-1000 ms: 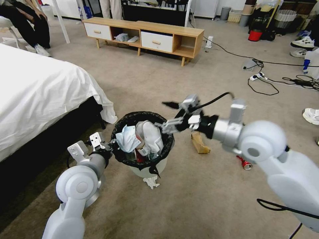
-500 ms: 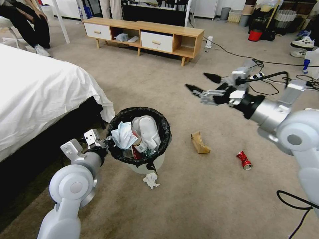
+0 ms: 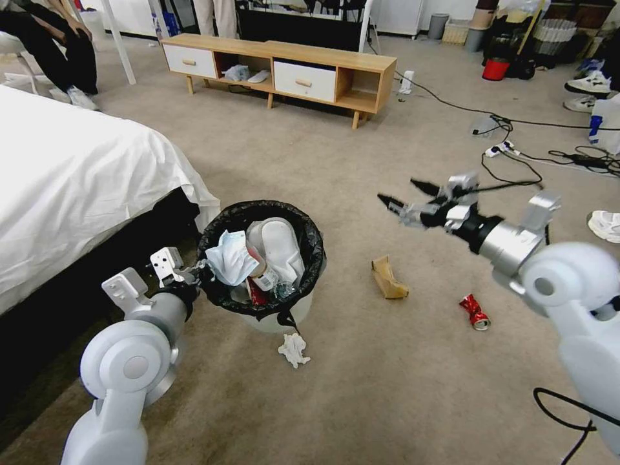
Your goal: Pick up the trash bin and place the garbage on the floor into it.
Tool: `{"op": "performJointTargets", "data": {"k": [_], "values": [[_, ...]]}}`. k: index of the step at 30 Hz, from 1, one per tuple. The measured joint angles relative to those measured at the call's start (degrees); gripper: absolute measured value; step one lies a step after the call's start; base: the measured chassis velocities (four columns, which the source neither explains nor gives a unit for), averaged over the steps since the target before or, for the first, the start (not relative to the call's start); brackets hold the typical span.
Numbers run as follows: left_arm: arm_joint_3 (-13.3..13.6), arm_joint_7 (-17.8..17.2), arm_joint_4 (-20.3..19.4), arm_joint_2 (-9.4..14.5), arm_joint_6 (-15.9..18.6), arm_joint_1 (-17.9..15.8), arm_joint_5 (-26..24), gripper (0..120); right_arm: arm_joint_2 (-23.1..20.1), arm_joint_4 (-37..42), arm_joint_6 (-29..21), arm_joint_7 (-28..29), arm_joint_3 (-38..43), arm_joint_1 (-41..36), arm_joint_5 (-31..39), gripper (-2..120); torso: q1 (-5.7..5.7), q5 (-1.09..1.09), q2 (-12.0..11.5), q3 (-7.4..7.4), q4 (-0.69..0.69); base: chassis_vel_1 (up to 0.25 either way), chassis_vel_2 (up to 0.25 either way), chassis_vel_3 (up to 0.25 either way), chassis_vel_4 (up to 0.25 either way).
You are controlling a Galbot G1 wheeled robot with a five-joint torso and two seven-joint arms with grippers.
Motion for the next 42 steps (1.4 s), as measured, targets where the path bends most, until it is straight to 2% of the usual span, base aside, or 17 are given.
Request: {"op": "performJointTargets", "data": {"k": [3, 8, 21, 33, 42], "values": [[-1.11, 0.02, -0.24, 0.21, 0.00, -0.29, -0.86, 4, 1.22, -4.63, 2.07, -0.23, -4.61, -1.82, -4.97, 100, 0.00, 0.02, 0.00, 0.00, -0.01, 0.000, 0.000, 0.000, 0.000], [-1.83, -0.05, -0.26, 0.50, 0.00, -0.56, -1.33, 4, 2.25, -7.47, 3.53, 0.03, -9.45, -1.80, -7.74, 100, 0.00, 0.02, 0.00, 0.00, 0.00, 0.000, 0.000, 0.000, 0.000], [-2.25, -0.07, 0.17, 0.54, -0.16, -1.18, -1.70, 4, 3.95, -15.51, 5.80, 2.23, -27.09, 3.22, -8.93, 100, 0.00, 0.02, 0.00, 0.00, 0.00, 0.000, 0.000, 0.000, 0.000], [-2.23, -0.07, 0.17, 0.23, -0.21, -0.79, -1.75, 4, 6.95, -23.32, 7.36, 3.63, -36.63, 5.57, -10.85, 100, 0.00, 0.01, 0.00, 0.00, 0.00, 0.000, 0.000, 0.000, 0.000], [-2.25, -0.07, -0.05, 0.24, -0.23, -0.45, -1.73, 4, 8.73, -26.96, 8.10, 4.17, -39.17, 5.73, -12.09, 100, 0.00, 0.02, 0.00, 0.00, 0.00, 0.000, 0.000, 0.000, 0.000]]}}
